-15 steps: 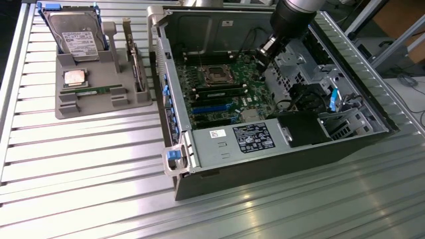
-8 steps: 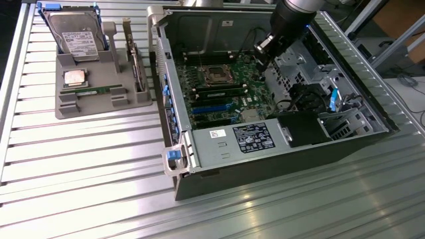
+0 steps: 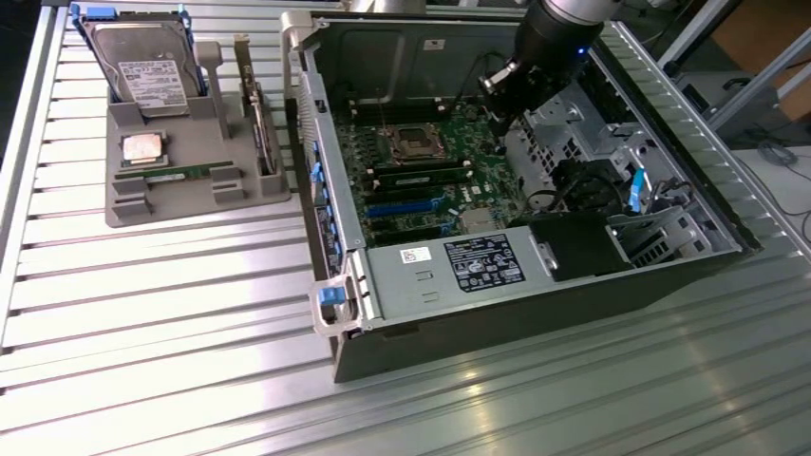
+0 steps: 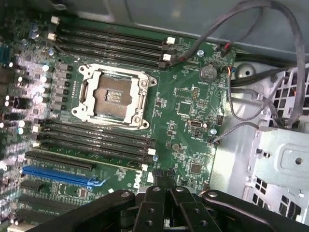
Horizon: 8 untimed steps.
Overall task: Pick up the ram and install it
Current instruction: 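Press down the ram until it locks into place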
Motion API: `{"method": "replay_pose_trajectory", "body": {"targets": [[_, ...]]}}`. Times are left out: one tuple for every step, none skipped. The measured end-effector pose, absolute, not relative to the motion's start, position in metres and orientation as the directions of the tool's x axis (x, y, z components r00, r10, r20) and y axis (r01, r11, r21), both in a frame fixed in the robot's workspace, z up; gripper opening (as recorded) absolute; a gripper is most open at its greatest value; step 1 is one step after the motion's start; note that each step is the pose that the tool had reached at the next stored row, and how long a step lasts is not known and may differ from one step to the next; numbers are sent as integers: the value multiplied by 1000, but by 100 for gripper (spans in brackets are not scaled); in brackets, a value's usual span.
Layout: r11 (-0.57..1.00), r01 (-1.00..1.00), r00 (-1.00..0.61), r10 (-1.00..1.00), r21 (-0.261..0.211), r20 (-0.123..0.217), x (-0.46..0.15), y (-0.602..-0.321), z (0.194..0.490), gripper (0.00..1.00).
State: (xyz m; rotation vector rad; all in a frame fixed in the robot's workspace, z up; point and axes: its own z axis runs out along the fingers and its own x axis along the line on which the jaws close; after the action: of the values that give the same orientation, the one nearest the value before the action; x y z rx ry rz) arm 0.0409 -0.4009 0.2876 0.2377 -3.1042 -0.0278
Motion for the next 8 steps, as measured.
{"method": "replay_pose_trajectory", "body": {"targets": [[992, -124, -992, -124, 20, 27, 41, -401, 288, 11], [994, -106, -994, -106, 20, 27, 41, -401, 288, 11], [996, -84, -996, -85, 20, 27, 41, -401, 288, 11], [998, -62, -998, -63, 20, 27, 41, -401, 288, 11], [999, -31, -999, -31, 20, 27, 41, -401, 288, 11], [1000, -1, -1000, -1, 20, 27, 41, -401, 288, 11], [1000, 18, -999, 18, 20, 27, 41, -401, 288, 11], [1000, 19, -999, 18, 20, 27, 41, -401, 288, 11]]}}
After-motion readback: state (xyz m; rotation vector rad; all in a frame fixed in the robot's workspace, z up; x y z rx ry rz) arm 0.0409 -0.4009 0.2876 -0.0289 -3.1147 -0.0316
